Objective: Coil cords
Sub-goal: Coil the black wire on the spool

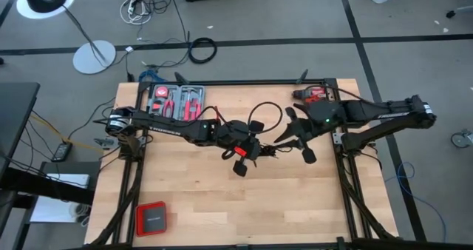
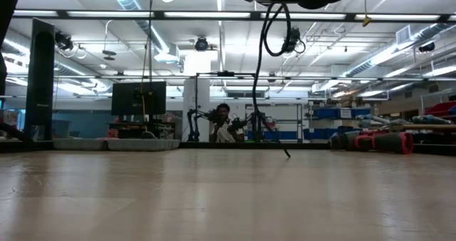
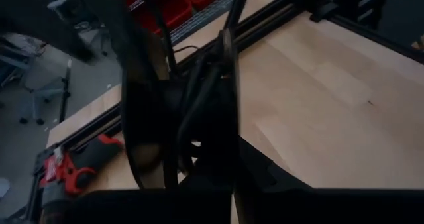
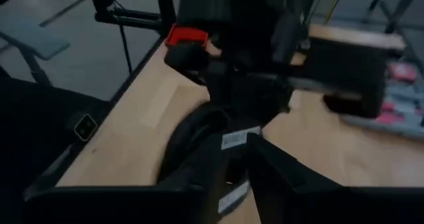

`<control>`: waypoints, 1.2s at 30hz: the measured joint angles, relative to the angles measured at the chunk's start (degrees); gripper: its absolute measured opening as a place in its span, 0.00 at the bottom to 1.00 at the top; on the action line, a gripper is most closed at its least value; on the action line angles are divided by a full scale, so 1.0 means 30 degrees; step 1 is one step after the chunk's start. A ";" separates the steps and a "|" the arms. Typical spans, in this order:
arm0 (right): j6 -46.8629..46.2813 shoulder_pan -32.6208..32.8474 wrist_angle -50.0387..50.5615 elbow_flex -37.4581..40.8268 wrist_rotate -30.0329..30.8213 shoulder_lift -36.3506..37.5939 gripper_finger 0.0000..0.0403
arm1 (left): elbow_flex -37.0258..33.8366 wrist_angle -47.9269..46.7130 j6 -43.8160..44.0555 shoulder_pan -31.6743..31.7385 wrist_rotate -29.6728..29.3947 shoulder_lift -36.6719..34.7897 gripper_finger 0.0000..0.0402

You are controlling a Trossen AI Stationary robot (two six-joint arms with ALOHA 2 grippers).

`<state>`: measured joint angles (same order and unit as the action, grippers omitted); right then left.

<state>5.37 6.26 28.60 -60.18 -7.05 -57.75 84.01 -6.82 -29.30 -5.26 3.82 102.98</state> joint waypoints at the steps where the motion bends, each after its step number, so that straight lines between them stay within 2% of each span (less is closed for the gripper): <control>1: 0.0190 0.0022 0.0008 0.0000 0.0014 0.0190 0.18 | 0.0000 -0.0080 -0.0047 -0.0007 0.0047 0.0000 0.00; 4: 0.0422 0.0000 0.0609 0.0000 0.0440 0.0587 0.18 | 0.0000 -0.0099 -0.0086 -0.0017 0.0241 0.0000 0.00; 10: 0.0435 -0.0191 0.1961 0.0164 0.3369 0.0681 0.18 | 0.0007 -0.0092 -0.0086 -0.0126 0.0324 -0.0015 0.00; 13: 0.0602 -0.0739 0.1935 0.0876 0.3499 0.0341 0.18 | 0.0007 -0.0070 -0.0169 -0.0208 0.0317 -0.0058 0.00; 17: 0.0763 -0.1558 -0.0042 0.2957 0.3417 0.0318 0.18 | 0.0007 -0.0149 -0.0172 -0.0441 0.0324 -0.0203 0.00; 21: 0.0470 -0.1799 -0.4893 0.6399 0.3329 0.0386 0.18 | 0.0029 -0.0064 -0.0318 -0.0775 0.0301 -0.0240 0.00; 28: -0.2807 -0.1777 -1.8746 1.3098 0.1318 -0.0900 0.18 | 0.0029 -0.0050 -0.0511 -0.0888 0.0096 -0.0240 0.00; 31: -0.4624 -0.1570 -2.2392 1.4414 0.1297 -0.2242 0.18 | 0.0029 0.0506 -0.0591 -0.0881 -0.0154 -0.0240 0.00; 36: -0.5777 -0.1097 -2.5968 1.4361 0.0405 -0.4756 0.18 | 0.0029 0.1274 -0.0968 -0.0771 -0.0859 -0.0124 0.00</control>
<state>-11.96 2.97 -49.31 -17.10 -5.84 -72.02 84.09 -2.99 -32.21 -7.57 1.25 102.61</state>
